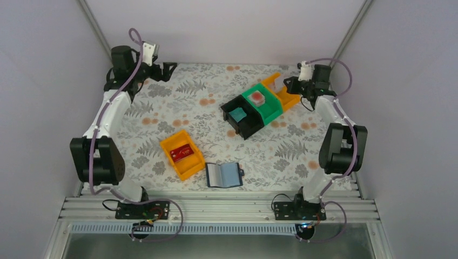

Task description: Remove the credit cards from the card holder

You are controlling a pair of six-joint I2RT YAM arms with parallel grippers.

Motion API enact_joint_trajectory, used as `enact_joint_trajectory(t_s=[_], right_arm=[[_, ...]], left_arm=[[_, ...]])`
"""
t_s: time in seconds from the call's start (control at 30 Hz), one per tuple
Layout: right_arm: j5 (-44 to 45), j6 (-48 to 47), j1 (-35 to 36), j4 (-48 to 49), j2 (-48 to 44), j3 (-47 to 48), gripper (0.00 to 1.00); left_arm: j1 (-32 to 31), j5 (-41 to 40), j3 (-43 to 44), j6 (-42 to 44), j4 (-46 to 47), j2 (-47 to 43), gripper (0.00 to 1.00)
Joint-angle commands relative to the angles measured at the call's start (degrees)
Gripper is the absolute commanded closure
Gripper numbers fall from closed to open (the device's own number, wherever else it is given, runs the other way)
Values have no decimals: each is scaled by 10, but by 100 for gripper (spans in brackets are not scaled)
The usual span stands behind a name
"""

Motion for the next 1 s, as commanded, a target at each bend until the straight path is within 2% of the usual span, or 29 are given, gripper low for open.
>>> enact_joint_trajectory(t_s=[0.0,0.27,0.4,0.63,0.77,0.97], right_arm=[[-31,-5,1,76,19,-10,96],[-90,-19,-28,45,141,138,96],[-118,-70,-34,-43,203,232,96],[-98,-95,-44,-108,242,252,96],[-151,-94,-44,-72,239,235,96],[-133,-115,-45,-120,291,306,96]], left_arm=[[-5,69,70,15,-30,44,0],[-24,58,103,27,-33,77,0],[-32,59,108,40,-42,84,0],[-37,44,120,49,-55,93,0],[-41,40,128,54,-58,100,0],[-48,28,141,64,-64,106,0]])
